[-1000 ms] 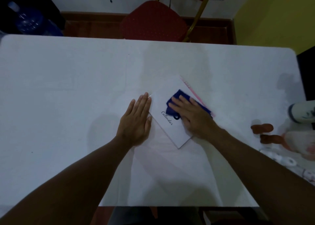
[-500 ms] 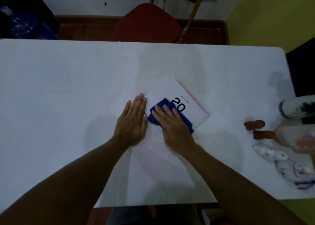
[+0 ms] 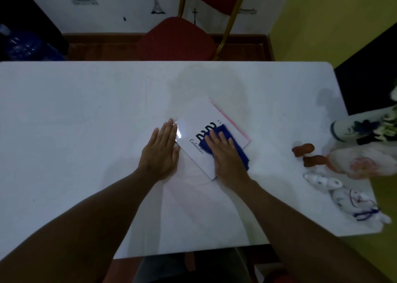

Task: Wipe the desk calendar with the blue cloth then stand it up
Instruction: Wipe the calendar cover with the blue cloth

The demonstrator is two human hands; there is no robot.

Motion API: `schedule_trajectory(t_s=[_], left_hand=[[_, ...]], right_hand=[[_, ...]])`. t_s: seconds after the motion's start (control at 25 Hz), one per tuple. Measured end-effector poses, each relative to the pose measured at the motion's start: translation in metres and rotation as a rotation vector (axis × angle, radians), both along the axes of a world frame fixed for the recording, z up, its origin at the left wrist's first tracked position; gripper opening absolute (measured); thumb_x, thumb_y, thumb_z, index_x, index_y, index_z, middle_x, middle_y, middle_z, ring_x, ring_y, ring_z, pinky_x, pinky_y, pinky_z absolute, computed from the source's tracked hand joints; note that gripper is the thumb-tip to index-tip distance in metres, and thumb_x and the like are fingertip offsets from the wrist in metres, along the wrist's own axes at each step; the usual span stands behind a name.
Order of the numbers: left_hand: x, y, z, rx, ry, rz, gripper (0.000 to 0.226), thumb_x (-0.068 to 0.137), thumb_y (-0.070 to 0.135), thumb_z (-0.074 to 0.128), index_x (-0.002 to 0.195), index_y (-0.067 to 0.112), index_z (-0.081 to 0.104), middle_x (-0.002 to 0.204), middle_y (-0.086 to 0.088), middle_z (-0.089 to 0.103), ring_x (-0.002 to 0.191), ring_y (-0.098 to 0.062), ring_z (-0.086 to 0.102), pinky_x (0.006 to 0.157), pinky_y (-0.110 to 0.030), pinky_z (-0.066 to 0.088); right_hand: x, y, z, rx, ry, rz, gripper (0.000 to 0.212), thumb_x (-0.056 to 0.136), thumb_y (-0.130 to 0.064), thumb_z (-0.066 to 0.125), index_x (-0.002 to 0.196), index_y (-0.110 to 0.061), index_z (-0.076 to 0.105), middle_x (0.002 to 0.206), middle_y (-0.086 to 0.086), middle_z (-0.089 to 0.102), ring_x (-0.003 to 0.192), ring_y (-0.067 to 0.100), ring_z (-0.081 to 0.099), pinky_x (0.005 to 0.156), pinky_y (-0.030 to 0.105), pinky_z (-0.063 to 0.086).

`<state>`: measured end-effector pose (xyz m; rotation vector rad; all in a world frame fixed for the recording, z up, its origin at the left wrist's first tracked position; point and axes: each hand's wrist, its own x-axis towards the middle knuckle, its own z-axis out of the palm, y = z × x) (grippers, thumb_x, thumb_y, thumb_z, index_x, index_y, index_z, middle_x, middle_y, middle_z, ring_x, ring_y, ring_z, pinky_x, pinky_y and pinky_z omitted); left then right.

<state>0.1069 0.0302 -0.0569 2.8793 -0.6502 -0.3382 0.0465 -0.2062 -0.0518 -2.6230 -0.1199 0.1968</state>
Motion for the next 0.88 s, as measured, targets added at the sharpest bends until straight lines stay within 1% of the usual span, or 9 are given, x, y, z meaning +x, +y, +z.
schedule_trajectory(t_s=[0.12, 0.24, 0.32, 0.36, 0.44, 0.52, 0.6, 0.72, 0.88], left_hand=[[0.001, -0.003, 0.008, 0.063, 0.059, 0.008, 0.067, 0.11, 0.038, 0.017, 0.166, 0.008, -0.005, 0.175, -0.011, -0.008, 0.164, -0.023, -0.004, 0.134, -0.045, 0.009], [0.004, -0.006, 0.022, 0.15, 0.109, -0.004, 0.068, 0.11, 0.038, 0.015, 0.165, 0.008, -0.012, 0.174, -0.013, -0.015, 0.163, -0.027, -0.008, 0.133, -0.048, 0.005], [0.002, -0.008, 0.031, 0.203, 0.082, -0.002, 0.069, 0.109, 0.034, 0.019, 0.164, 0.006, -0.011, 0.174, -0.018, -0.016, 0.163, -0.033, -0.009, 0.133, -0.051, 0.004], [-0.001, -0.011, 0.035, 0.193, 0.055, 0.004, 0.07, 0.108, 0.032, 0.023, 0.165, 0.006, -0.01, 0.173, -0.019, -0.016, 0.163, -0.035, -0.009, 0.133, -0.052, 0.005], [-0.013, -0.019, 0.041, 0.094, 0.016, -0.034, 0.069, 0.108, 0.032, 0.027, 0.166, 0.008, -0.001, 0.174, -0.018, -0.009, 0.163, -0.034, -0.005, 0.133, -0.05, 0.006], [-0.029, -0.029, 0.042, -0.052, 0.036, -0.154, 0.062, 0.108, 0.033, 0.03, 0.165, 0.01, 0.02, 0.174, -0.013, 0.016, 0.163, -0.029, 0.014, 0.133, -0.044, 0.012], [-0.044, -0.038, 0.042, -0.133, 0.103, -0.232, 0.055, 0.106, 0.034, 0.038, 0.157, 0.014, 0.042, 0.162, -0.009, 0.046, 0.152, -0.026, 0.041, 0.13, -0.041, 0.023], [-0.058, -0.049, 0.041, -0.136, 0.116, -0.209, 0.048, 0.104, 0.034, 0.05, 0.148, 0.016, 0.054, 0.142, -0.007, 0.062, 0.131, -0.025, 0.057, 0.119, -0.038, 0.037], [-0.056, -0.053, 0.046, -0.013, 0.077, -0.23, 0.036, 0.105, 0.03, 0.049, 0.133, 0.016, 0.066, 0.122, -0.006, 0.064, 0.112, -0.025, 0.057, 0.103, -0.033, 0.039]], right_hand=[[-0.043, 0.02, 0.001, 0.047, -0.058, 0.165, 0.065, 0.097, 0.001, 0.057, 0.157, -0.015, 0.041, 0.167, 0.001, 0.034, 0.157, 0.026, 0.024, 0.129, 0.047, 0.016], [-0.061, 0.012, 0.009, 0.093, -0.012, 0.346, 0.055, 0.102, -0.005, 0.053, 0.155, -0.015, 0.045, 0.164, 0.0, 0.039, 0.157, 0.02, 0.025, 0.129, 0.041, 0.014], [-0.066, 0.002, 0.02, 0.156, 0.011, 0.427, 0.051, 0.102, -0.008, 0.053, 0.152, -0.014, 0.049, 0.162, 0.001, 0.044, 0.154, 0.018, 0.031, 0.128, 0.036, 0.019], [-0.068, -0.004, 0.025, 0.185, -0.013, 0.397, 0.05, 0.101, -0.007, 0.056, 0.15, -0.012, 0.053, 0.159, 0.002, 0.047, 0.152, 0.017, 0.037, 0.127, 0.035, 0.025], [-0.07, -0.015, 0.031, 0.225, -0.097, 0.167, 0.045, 0.097, -0.001, 0.059, 0.142, -0.008, 0.061, 0.148, 0.007, 0.059, 0.14, 0.019, 0.051, 0.12, 0.037, 0.039], [-0.072, -0.021, 0.034, 0.167, -0.083, -0.121, 0.041, 0.093, -0.002, 0.061, 0.133, -0.007, 0.064, 0.131, 0.008, 0.067, 0.122, 0.022, 0.059, 0.107, 0.042, 0.05], [-0.072, -0.021, 0.036, 0.046, -0.003, -0.259, 0.037, 0.089, -0.011, 0.066, 0.127, -0.009, 0.065, 0.121, 0.007, 0.066, 0.111, 0.024, 0.06, 0.098, 0.037, 0.051], [-0.068, -0.022, 0.04, 0.061, 0.114, -0.305, 0.031, 0.089, -0.018, 0.069, 0.119, -0.012, 0.067, 0.118, 0.005, 0.067, 0.109, 0.023, 0.059, 0.097, 0.035, 0.05], [-0.06, -0.027, 0.047, 0.066, 0.228, -0.24, 0.013, 0.09, -0.019, 0.07, 0.102, -0.017, 0.072, 0.101, 0.001, 0.065, 0.099, 0.019, 0.057, 0.09, 0.036, 0.055]])
